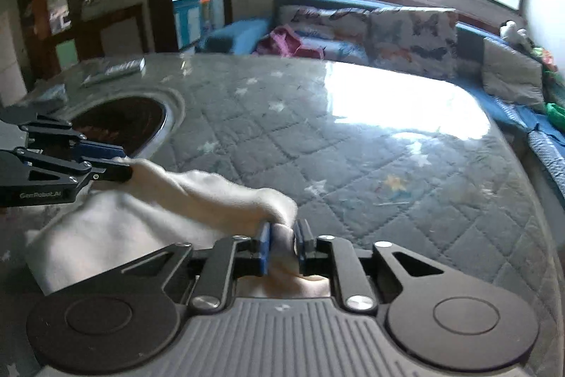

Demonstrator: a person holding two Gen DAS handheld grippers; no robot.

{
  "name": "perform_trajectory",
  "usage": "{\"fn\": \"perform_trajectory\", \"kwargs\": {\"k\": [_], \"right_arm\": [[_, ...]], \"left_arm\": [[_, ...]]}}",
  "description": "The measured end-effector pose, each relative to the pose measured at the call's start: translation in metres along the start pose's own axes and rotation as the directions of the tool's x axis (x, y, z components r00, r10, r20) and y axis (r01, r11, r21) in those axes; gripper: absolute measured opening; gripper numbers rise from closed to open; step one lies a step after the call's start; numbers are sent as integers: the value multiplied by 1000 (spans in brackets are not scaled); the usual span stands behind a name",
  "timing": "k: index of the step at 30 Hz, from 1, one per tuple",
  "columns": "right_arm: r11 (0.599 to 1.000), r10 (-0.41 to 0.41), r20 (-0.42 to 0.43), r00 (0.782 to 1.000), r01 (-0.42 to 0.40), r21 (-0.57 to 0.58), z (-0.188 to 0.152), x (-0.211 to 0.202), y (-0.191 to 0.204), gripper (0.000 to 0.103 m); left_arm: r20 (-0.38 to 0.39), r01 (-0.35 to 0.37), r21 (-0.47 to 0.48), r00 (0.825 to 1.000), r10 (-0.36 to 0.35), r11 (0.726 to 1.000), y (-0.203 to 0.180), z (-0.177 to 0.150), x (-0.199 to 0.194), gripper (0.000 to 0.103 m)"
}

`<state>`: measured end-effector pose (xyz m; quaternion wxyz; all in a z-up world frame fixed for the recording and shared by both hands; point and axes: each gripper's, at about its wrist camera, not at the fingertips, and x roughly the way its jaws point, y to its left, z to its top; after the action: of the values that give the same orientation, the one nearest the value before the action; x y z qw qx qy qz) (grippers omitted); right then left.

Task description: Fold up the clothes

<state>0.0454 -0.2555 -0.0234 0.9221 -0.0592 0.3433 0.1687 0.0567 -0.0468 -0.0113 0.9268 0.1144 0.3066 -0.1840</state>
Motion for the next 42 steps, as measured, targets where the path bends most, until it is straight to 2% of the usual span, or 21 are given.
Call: {"fn": "perform_trajectory", "kwargs": {"k": [4,5,8,14,22,27,29,32,35,42], "right_arm": [[1000,-18,56,998,18,9,-2,-27,-4,22],[1000,-9,61,998,8,11,-3,-33,-4,22],[999,34,60,998,-36,26,-12,-44,0,22],[994,64,31,997,-66,81,-30,-38,3,22],[990,22,13,1000,-24,136,-37,-26,-15,16],[991,44,52,998,-50,122,-22,-27,-13,17],[991,67,48,997,-72,109,-17,-19,-10,17],[992,60,0,998,-60,108,-17,3,-10,16],[992,46,-8,999,-45,117,-15,10,-16,15],[996,17,39,999,-20,84,-13,-19,-16,18]], "left_arm": [[7,-52,-69,999,53,996,5,5,-13,28],[19,-39,-84,999,41,996,3,6,-19,27],[64,41,-95,997,-36,995,-8,8,-38,27],[40,172,-111,985,-169,979,-40,12,-28,27],[-31,121,-183,991,-129,976,-32,6,7,26],[-24,125,-193,991,-132,973,-29,6,9,27],[-24,123,-193,991,-131,973,-30,6,10,27],[-27,117,-200,992,-125,973,-29,7,11,28],[-28,110,-203,993,-118,973,-27,6,11,27],[14,133,-198,991,-132,971,-34,14,-4,27]]}}
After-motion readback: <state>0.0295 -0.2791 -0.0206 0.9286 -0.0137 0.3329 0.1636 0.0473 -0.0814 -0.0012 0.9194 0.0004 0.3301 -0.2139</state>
